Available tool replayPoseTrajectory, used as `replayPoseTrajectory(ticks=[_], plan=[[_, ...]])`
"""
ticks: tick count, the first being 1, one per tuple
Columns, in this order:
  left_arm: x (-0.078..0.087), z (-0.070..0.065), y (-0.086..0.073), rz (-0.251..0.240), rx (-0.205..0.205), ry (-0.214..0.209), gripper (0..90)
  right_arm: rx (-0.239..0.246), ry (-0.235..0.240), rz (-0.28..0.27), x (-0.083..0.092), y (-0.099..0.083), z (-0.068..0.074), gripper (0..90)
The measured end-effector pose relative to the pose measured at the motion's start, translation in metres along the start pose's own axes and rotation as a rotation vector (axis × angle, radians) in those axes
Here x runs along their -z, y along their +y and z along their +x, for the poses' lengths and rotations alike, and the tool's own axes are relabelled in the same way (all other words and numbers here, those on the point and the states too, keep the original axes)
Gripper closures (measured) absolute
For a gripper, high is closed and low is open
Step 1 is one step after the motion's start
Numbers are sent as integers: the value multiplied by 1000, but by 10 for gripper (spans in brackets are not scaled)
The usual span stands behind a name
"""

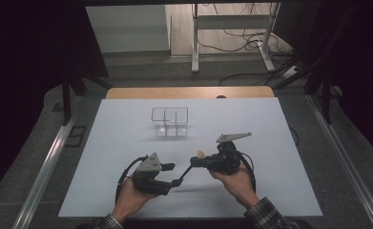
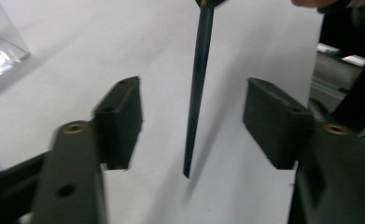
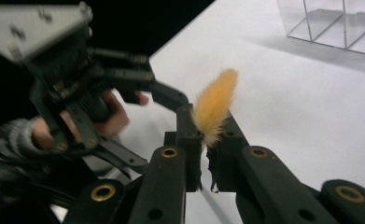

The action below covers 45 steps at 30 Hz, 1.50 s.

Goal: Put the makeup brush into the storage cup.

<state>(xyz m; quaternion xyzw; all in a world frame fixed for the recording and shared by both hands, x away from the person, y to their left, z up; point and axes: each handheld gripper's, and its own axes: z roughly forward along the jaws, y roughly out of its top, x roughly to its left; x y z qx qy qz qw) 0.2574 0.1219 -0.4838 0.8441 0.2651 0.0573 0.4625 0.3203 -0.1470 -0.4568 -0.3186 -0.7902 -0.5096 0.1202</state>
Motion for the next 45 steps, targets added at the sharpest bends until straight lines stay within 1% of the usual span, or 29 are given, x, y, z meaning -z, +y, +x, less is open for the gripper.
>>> replayPoseTrajectory(ticks=[2, 4, 5, 9, 13, 14, 16, 17, 18, 19, 22, 24, 25, 27, 28, 29, 30, 31, 32, 35, 37, 39, 41, 43, 45], plan=[[-2, 1, 2, 14, -3, 0, 343, 50, -29, 18, -2, 1, 5, 838], [-4, 1, 3, 19, -6, -2, 354, 78, -40, 34, -4, 1, 10, 838], [-5, 1, 4, 21, -7, -4, 373, 96, -48, 37, -6, 1, 12, 838], [-9, -1, 8, 33, -21, -19, 490, 127, -49, 51, -9, 1, 18, 838], [-15, -2, 11, 57, -35, -18, 594, 146, -40, 57, -11, 1, 20, 838], [-16, -3, 11, 66, -46, -17, 627, 148, -37, 57, -11, 1, 21, 838], [-18, -4, 12, 75, -57, -22, 702, 148, -31, 60, -12, 1, 22, 838], [-19, -5, 12, 77, -63, -33, 764, 150, -24, 62, -12, 0, 22, 838], [-20, -6, 13, 84, -73, -35, 808, 154, -28, 63, -13, 0, 22, 837], [-20, -7, 13, 97, -91, -33, 823, 153, -29, 66, -13, 0, 22, 837], [-21, -8, 14, 104, -91, -22, 831, 145, -26, 72, -14, -1, 20, 815], [-20, -7, 14, 117, -95, -9, 831, 131, -33, 71, -13, 0, 19, 682], [-20, -6, 13, 113, -87, -5, 831, 129, -54, 74, -13, 0, 19, 622], [-18, -5, 13, 122, -88, 10, 832, 149, -84, 77, -12, 0, 19, 540], [-18, -5, 13, 110, -71, 13, 831, 153, -91, 75, -12, 0, 19, 487], [-17, -3, 13, 111, -68, 15, 831, 159, -105, 76, -12, 0, 18, 432], [-16, -3, 13, 109, -66, 21, 831, 166, -116, 81, -11, 0, 18, 394], [-15, -2, 13, 100, -54, 22, 831, 179, -126, 85, -11, 0, 19, 351], [-14, -1, 13, 101, -57, 23, 831, 199, -144, 86, -11, -1, 19, 309], [-12, 1, 12, 85, -41, 27, 831, 229, -168, 102, -10, -3, 18, 207], [-10, 2, 12, 74, -33, 28, 831, 236, -184, 109, -10, -4, 17, 160], [-9, 3, 12, 71, -33, 28, 831, 238, -187, 107, -9, -5, 16, 122], [-8, 3, 12, 66, -28, 32, 831, 242, -199, 107, -9, -6, 15, 92], [-7, 4, 12, 61, -22, 33, 831, 241, -212, 101, -8, -7, 15, 81], [-6, 5, 11, 59, -18, 39, 831, 248, -225, 114, -8, -8, 15, 54]])
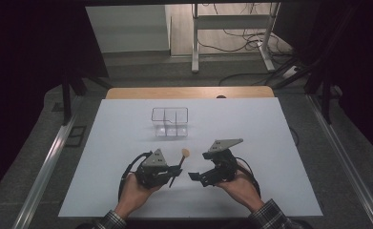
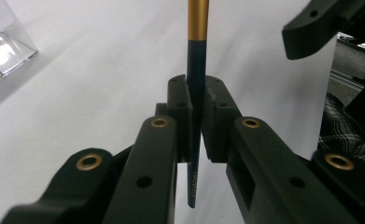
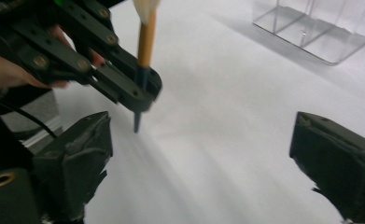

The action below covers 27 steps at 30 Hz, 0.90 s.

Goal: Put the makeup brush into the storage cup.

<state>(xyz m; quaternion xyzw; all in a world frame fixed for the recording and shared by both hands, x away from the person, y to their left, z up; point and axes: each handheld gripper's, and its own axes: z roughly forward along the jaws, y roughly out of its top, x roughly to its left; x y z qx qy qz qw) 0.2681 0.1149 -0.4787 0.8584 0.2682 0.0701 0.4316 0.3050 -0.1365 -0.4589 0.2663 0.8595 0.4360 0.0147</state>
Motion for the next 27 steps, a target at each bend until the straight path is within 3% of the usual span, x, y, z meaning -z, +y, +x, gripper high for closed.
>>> replayPoseTrajectory(ticks=[10, 27], plan=[[7, 6, -2, -25, 27, 22, 831, 39, -44, 13, 7, -9, 0, 5], [17, 14, -3, -57, 46, 43, 830, 74, -132, 53, 20, -27, -1, 0]])
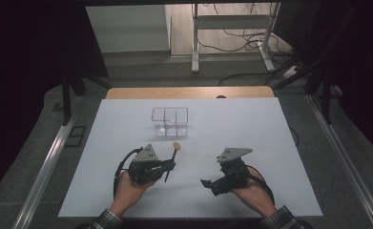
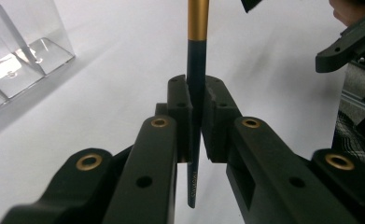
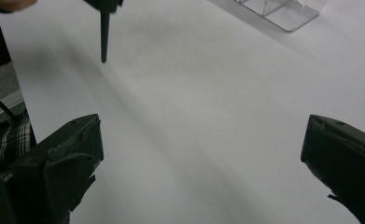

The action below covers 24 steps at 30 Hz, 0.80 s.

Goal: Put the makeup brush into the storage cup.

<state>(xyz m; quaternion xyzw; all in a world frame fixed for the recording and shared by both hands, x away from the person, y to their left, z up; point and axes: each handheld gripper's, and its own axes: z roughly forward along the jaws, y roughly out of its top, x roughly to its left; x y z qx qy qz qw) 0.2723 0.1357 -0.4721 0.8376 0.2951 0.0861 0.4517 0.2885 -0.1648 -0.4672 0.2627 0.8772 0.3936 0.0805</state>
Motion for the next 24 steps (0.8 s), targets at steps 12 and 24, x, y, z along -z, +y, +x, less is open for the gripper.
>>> replayPoseTrajectory(ticks=[12, 24], plan=[[4, 7, 1, -24, 25, 13, 831, 3, -55, -7, 16, -15, -5, 0], [11, 20, 5, -56, 50, 30, 831, -13, -106, -13, 29, -28, -10, 0]])
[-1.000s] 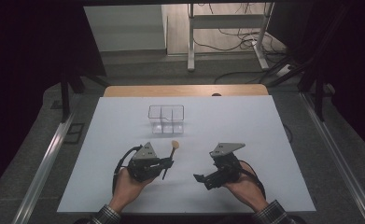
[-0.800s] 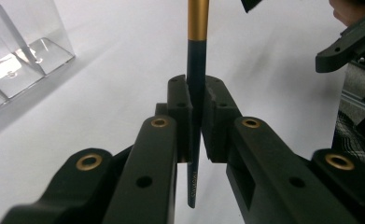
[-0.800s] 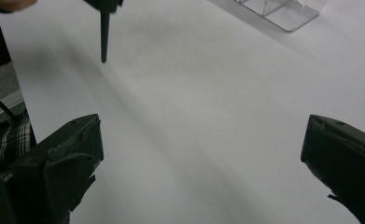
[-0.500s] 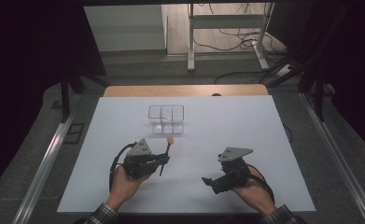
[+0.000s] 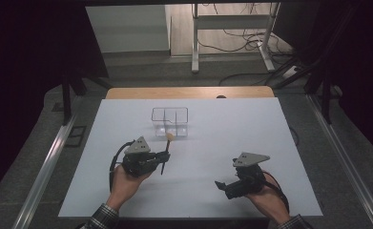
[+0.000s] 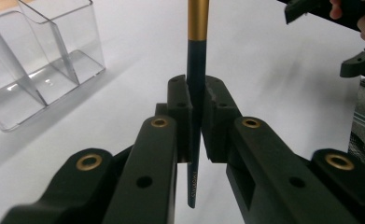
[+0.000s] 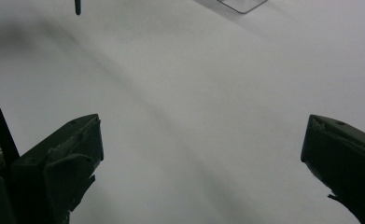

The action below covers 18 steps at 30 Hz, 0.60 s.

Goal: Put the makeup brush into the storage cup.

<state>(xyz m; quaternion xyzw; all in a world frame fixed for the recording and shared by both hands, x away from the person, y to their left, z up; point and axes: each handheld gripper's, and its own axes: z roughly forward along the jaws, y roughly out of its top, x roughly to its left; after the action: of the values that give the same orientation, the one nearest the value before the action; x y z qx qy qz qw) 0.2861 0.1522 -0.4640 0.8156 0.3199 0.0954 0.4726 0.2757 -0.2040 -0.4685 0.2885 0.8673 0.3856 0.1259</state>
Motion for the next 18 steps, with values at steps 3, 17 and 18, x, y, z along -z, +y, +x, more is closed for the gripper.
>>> replayPoseTrajectory(ticks=[3, 17, 18], plan=[[1, 3, 3, -7, 7, 4, 831, -5, -9, 3, 4, -4, -1, 0], [0, 18, 12, -20, 49, 59, 831, -71, -75, 13, 27, -28, -16, 0], [-1, 19, 13, -22, 47, 62, 831, -75, -80, 16, 28, -30, -16, 0]])
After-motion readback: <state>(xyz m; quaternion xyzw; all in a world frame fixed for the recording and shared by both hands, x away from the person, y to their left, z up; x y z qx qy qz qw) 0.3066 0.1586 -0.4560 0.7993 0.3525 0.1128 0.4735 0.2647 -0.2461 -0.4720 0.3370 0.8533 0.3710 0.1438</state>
